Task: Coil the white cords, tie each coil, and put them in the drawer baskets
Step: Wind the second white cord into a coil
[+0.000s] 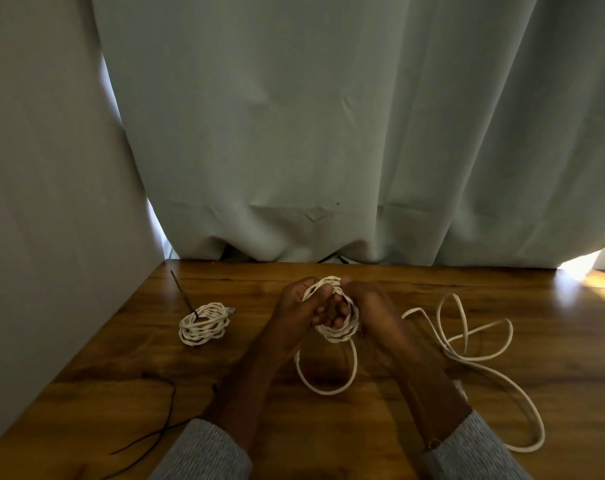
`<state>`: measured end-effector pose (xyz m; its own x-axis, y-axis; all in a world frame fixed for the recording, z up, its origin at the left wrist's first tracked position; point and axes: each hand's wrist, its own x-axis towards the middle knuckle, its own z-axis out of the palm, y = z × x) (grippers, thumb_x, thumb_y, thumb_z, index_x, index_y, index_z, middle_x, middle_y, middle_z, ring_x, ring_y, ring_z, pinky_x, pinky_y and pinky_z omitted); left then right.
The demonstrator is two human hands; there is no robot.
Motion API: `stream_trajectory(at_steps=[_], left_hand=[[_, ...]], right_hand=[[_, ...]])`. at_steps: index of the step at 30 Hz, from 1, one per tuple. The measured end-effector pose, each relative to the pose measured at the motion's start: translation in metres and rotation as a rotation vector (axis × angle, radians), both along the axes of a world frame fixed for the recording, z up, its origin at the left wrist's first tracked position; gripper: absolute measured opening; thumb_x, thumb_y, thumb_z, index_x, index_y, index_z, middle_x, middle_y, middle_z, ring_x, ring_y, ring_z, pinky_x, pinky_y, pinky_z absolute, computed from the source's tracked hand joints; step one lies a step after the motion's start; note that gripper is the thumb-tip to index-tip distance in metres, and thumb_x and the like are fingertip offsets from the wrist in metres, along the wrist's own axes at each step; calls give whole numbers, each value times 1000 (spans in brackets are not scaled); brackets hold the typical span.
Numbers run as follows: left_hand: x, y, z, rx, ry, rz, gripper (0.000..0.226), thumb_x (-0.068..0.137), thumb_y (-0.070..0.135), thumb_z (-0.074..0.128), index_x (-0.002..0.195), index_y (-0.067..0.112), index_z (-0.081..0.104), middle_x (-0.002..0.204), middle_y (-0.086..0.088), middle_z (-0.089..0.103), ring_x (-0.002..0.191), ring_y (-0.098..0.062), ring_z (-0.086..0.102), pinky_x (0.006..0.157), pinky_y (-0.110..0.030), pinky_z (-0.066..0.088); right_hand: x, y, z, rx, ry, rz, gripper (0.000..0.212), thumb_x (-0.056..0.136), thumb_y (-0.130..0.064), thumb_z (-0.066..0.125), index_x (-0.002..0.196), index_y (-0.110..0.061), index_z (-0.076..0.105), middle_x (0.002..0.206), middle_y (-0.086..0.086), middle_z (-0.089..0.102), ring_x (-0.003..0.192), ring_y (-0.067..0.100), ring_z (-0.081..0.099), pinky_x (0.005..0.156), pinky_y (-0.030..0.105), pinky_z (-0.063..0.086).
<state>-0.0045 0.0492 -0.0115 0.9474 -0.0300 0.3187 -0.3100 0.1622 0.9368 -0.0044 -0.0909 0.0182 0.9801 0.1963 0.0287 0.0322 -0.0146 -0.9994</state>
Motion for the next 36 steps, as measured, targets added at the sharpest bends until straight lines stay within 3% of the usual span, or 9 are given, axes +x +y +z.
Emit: stream_trajectory(at_steps=[5, 8, 12, 16, 20, 23, 25, 32, 36], left_hand=[[-3, -16, 1, 35, 32, 10, 20, 100, 21, 57, 96, 3, 65, 61, 4, 58, 53, -8, 54, 55, -27, 46], [-4, -8, 5, -49, 84, -269, 24, 95, 15, 59, 109, -4, 63, 68, -5, 54, 56, -13, 53, 59, -28, 48], [-9, 11, 14, -30, 94, -538, 27, 92, 9, 57, 116, -1, 62, 74, -12, 63, 71, -23, 65, 74, -32, 55], [-6, 9, 13, 160, -8, -439, 20, 86, 16, 68, 106, 14, 69, 84, -12, 63, 72, -20, 63, 69, -29, 54], [-8, -9, 8, 248, -66, -228, 16, 99, 15, 58, 114, 11, 62, 72, -3, 62, 63, -15, 59, 65, -30, 51], [-6, -22, 6, 198, -35, 2, 22, 102, 21, 52, 112, 4, 61, 65, 2, 58, 56, -11, 53, 57, -28, 46], [-3, -21, 5, 82, 30, 77, 23, 101, 25, 53, 110, 7, 65, 65, 3, 56, 55, -10, 50, 55, -27, 44], [-9, -15, 11, -152, 93, -125, 28, 101, 16, 50, 75, 8, 60, 68, -13, 55, 53, -17, 53, 55, -29, 43], [-17, -4, 14, -116, 105, -286, 14, 97, 10, 54, 85, 7, 62, 62, -4, 54, 54, -14, 54, 56, -25, 49]], right_hand=[[-1, 14, -2, 36, -64, -289, 62, 104, -49, 42, 79, 0, 70, 69, 19, 71, 65, 33, 69, 64, 38, 57], [0, 9, -2, -26, -251, -401, 74, 101, -57, 39, 61, 3, 57, 53, 20, 58, 50, 38, 57, 50, 34, 48], [-1, 11, -7, -83, -324, -341, 86, 98, -67, 35, 66, 9, 60, 57, 27, 60, 48, 41, 57, 49, 37, 45], [-2, 7, -2, -36, -258, -353, 74, 103, -52, 39, 76, 14, 59, 65, 28, 60, 57, 29, 56, 55, 34, 45], [-2, -3, -1, 60, -155, -297, 79, 100, -60, 39, 88, 14, 64, 80, 34, 67, 73, 50, 67, 64, 47, 57], [-2, -5, 1, 107, -174, -206, 68, 98, -57, 50, 91, 8, 68, 83, 33, 69, 73, 50, 67, 67, 51, 58], [-1, -3, 2, 95, -212, -84, 47, 99, -44, 55, 95, 0, 72, 78, 26, 71, 63, 39, 67, 62, 41, 57], [-5, -7, 10, 154, -98, 90, 44, 101, -38, 55, 78, -2, 66, 66, 18, 63, 47, 20, 57, 47, 25, 47], [-12, -2, 10, 164, -142, 1, 51, 98, -46, 56, 79, 0, 69, 62, 20, 65, 42, 20, 56, 39, 21, 41]])
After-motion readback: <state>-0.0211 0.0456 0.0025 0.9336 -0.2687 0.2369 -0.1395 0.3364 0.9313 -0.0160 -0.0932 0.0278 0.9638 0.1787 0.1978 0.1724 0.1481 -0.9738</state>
